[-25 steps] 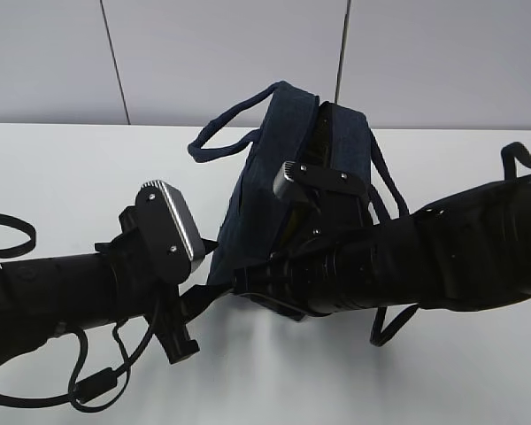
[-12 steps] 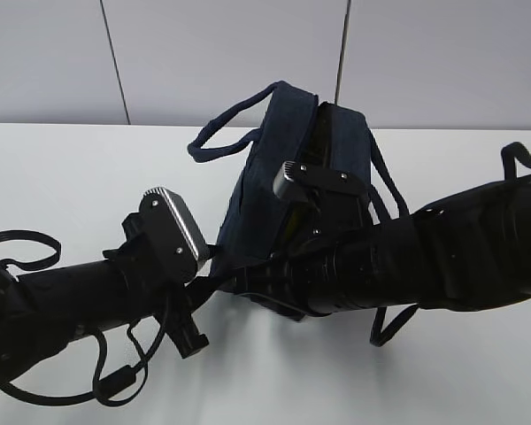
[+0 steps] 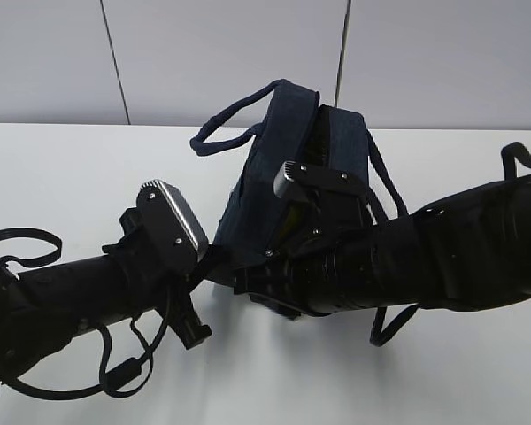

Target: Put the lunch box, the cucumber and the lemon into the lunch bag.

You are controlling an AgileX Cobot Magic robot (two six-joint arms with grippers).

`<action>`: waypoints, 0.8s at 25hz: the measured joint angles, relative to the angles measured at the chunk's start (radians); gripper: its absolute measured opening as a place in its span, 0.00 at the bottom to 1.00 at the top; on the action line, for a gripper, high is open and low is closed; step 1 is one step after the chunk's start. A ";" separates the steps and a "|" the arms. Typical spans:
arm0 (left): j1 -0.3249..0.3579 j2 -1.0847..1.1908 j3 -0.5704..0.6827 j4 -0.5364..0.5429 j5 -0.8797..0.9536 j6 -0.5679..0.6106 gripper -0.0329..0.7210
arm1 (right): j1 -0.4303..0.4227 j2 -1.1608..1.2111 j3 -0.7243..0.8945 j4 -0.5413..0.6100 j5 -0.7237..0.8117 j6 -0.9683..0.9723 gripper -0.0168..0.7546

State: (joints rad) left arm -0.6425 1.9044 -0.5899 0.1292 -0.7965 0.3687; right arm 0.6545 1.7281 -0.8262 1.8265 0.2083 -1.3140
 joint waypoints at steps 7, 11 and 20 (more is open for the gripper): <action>0.000 0.000 0.000 -0.044 0.015 0.000 0.03 | 0.000 -0.027 0.000 0.000 0.000 0.000 0.02; 0.000 0.000 0.000 -0.047 0.030 0.002 0.03 | 0.000 -0.044 0.000 0.000 0.000 0.000 0.02; 0.000 0.000 0.000 -0.052 0.054 0.002 0.02 | 0.000 -0.056 0.000 0.000 0.000 0.000 0.02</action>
State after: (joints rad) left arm -0.6425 1.9044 -0.5899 0.0776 -0.7430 0.3703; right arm 0.6545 1.6716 -0.8262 1.8265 0.2083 -1.3140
